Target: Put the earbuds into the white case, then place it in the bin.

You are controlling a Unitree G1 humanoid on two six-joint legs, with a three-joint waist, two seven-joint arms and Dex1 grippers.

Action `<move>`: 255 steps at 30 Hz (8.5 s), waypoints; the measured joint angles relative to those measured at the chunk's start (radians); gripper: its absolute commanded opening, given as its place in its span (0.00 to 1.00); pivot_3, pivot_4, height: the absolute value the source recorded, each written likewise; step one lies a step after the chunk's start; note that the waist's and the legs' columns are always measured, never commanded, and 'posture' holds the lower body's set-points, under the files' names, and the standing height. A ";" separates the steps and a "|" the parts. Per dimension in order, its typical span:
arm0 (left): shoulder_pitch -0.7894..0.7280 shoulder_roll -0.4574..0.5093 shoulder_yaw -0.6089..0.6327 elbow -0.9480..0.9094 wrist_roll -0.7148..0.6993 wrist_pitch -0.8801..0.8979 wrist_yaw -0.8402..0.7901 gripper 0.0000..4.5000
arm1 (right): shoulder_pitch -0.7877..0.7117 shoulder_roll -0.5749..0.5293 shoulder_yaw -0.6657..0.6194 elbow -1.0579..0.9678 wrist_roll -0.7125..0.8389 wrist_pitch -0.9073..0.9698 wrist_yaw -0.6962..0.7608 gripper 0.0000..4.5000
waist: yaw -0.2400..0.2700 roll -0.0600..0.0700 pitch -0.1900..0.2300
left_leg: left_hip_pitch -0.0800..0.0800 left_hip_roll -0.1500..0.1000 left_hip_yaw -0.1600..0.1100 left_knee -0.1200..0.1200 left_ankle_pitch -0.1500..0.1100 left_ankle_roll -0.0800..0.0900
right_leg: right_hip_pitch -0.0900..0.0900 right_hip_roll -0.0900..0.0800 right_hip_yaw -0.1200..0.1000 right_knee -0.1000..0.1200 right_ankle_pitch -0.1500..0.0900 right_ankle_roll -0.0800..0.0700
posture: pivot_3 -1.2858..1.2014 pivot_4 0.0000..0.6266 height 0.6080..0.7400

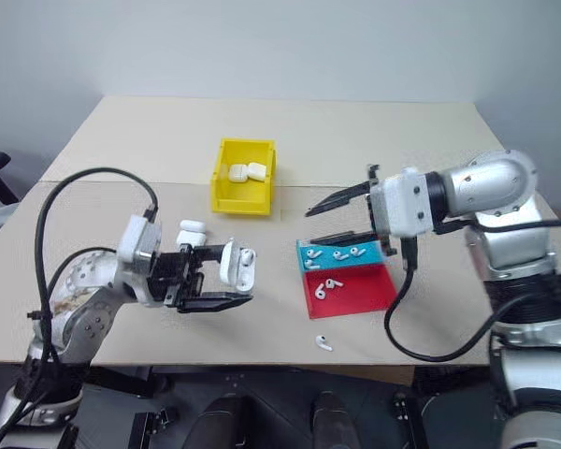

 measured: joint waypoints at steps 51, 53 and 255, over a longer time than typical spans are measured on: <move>0.232 0.000 -0.003 -0.166 0.097 -0.066 0.239 0.62 | -0.489 0.327 0.417 1.144 -0.782 -0.465 0.004 0.45 | -0.023 0.002 0.001 | 0.002 -0.001 0.000 -0.001 0.000 0.000 | -0.001 -0.001 0.000 0.003 0.001 0.000 | 0.52 0.24 1.00; 0.231 0.001 -0.003 -0.166 0.097 -0.066 0.239 0.62 | -0.489 0.331 0.415 1.146 -0.782 -0.466 0.011 0.45 | -0.023 0.002 0.001 | 0.002 -0.001 0.000 -0.001 0.000 0.000 | -0.001 -0.001 0.000 0.003 0.001 0.000 | 0.52 0.24 1.00; -0.660 -0.452 -0.002 0.981 0.709 -0.228 1.128 0.78 | 0.337 0.064 -0.462 -0.371 0.536 0.762 -0.669 0.00 | 0.021 0.000 0.000 | -0.007 -0.004 -0.003 0.002 0.000 0.003 | -0.001 -0.002 0.000 -0.003 0.004 0.006 | 0.52 0.24 1.00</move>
